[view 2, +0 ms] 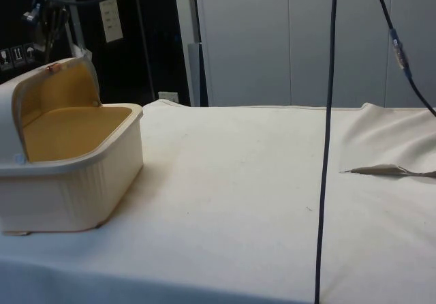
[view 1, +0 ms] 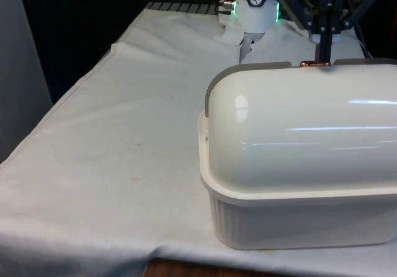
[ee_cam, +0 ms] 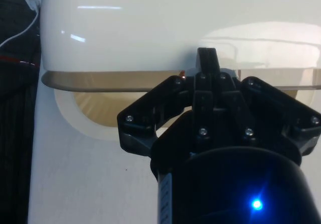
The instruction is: Open the lid, then close it.
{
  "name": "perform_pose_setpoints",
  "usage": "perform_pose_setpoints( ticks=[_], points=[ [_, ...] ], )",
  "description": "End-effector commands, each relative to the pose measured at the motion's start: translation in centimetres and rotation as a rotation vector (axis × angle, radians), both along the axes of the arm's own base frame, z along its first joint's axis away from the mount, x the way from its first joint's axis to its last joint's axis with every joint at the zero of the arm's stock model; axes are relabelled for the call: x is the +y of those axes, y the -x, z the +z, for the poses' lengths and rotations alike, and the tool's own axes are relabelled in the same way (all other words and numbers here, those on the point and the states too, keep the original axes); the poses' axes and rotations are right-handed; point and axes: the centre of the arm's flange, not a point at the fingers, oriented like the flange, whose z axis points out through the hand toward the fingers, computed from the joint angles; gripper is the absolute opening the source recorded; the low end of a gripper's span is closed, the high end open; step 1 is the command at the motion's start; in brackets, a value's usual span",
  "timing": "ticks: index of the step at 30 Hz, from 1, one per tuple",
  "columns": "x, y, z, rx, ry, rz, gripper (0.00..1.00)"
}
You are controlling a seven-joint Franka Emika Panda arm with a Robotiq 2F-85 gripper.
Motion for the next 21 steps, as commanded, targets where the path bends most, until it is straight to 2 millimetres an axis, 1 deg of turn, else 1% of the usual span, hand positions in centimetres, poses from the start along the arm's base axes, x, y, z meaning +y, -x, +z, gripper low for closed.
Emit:
perform_pose_setpoints(
  ticks=[1,11,21],
  points=[
    [0.1,0.0,-0.1,0.009,-0.007,0.002,0.0],
    [0.0,0.1,-0.2,0.01,0.0,-0.001,0.0],
    [0.1,0.1,-1.0,0.028,0.0,0.0,0.0]
  ],
)
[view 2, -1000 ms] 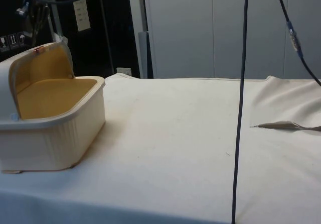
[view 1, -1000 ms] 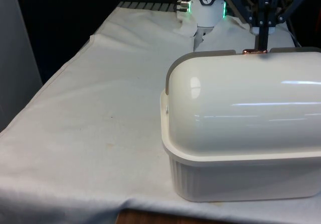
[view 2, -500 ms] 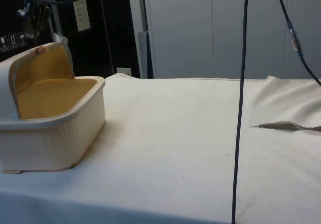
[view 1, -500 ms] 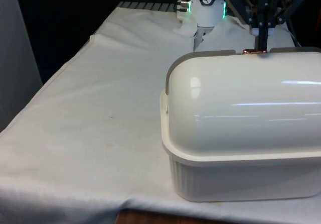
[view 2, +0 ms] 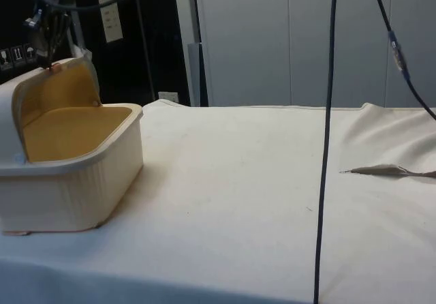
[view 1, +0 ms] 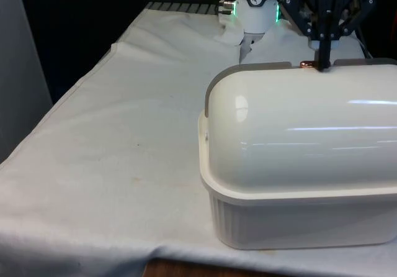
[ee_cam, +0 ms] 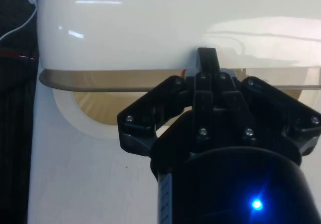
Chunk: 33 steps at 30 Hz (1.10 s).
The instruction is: Open the lid, then close it.
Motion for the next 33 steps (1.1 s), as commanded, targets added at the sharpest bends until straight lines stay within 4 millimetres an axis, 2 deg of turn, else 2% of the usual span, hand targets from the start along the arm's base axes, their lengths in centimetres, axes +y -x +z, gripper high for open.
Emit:
perform_pose_setpoints(
  ticks=[1,17,33],
  points=[
    [0.04,0.05,-0.12,0.006,-0.003,-0.001,0.0],
    [0.09,0.29,-0.07,0.031,0.004,0.001,0.0],
    [0.2,0.84,-0.78,0.134,0.007,0.0,0.0]
  ],
)
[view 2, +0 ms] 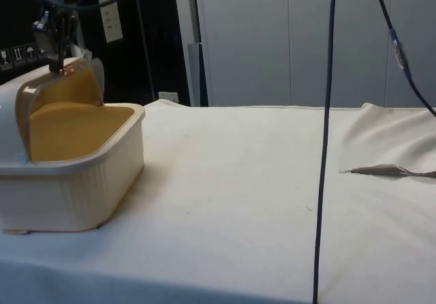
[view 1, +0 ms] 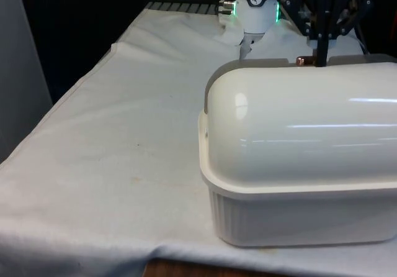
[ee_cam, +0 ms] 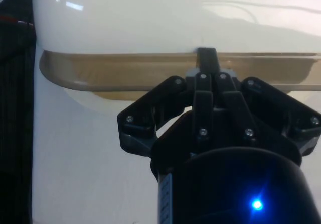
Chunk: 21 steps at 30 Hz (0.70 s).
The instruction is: Open the lid, then close it.
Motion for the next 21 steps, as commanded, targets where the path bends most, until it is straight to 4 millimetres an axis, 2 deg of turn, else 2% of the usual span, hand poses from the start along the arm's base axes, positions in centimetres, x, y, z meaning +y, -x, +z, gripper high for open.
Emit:
perform_pose_setpoints(
  ticks=[1,2,3,9,12,13,15,21],
  points=[
    [0.1,0.1,-0.6,0.026,-0.006,0.001,0.0],
    [0.0,0.0,0.1,0.003,0.0,0.0,0.0],
    [0.1,0.1,-0.6,0.03,-0.006,0.001,0.0],
    [0.1,0.2,-0.6,0.062,-0.002,0.0,0.0],
    [0.0,0.3,-0.5,0.07,0.001,-0.001,0.0],
    [0.0,0.1,0.3,0.043,0.006,-0.001,0.0],
    [0.1,0.3,-0.3,0.07,0.002,-0.001,0.0],
    [0.0,0.1,0.6,0.048,0.007,-0.002,0.0]
  ],
)
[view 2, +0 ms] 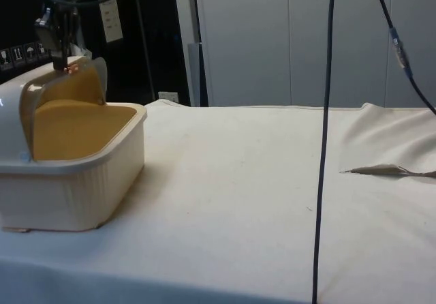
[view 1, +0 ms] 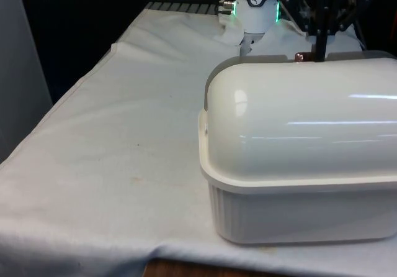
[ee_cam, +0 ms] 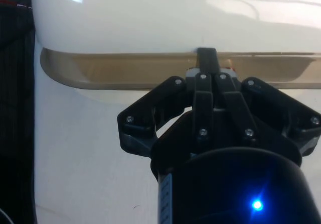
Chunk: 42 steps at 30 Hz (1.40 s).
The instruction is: Open the lid, then close it.
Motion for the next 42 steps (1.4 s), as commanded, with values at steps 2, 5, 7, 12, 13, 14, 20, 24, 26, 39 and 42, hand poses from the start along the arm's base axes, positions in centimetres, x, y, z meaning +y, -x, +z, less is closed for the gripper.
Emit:
perform_pose_setpoints(
  ticks=[2,5,7,12,13,14,20,24,26,39,42],
  points=[
    [0.1,0.1,0.1,0.009,0.001,-0.004,0.0],
    [0.1,0.1,0.5,0.005,0.002,-0.005,0.0],
    [0.3,0.2,0.7,0.005,0.004,-0.003,0.0],
    [0.7,0.4,0.7,0.013,0.002,-0.001,0.0],
    [0.9,0.4,0.6,0.018,0.002,0.001,0.0],
    [0.9,0.5,0.6,0.02,0.002,0.002,0.0],
    [1.2,0.5,0.4,0.036,0.002,0.002,0.0],
    [1.1,0.5,0.7,0.032,0.001,-0.002,0.0],
    [1.1,0.5,1.0,0.03,0.001,-0.006,0.0],
    [1.2,0.1,2.9,0.023,-0.004,-0.026,0.0],
    [1.4,-0.1,3.0,0.018,-0.005,-0.03,0.0]
  ],
)
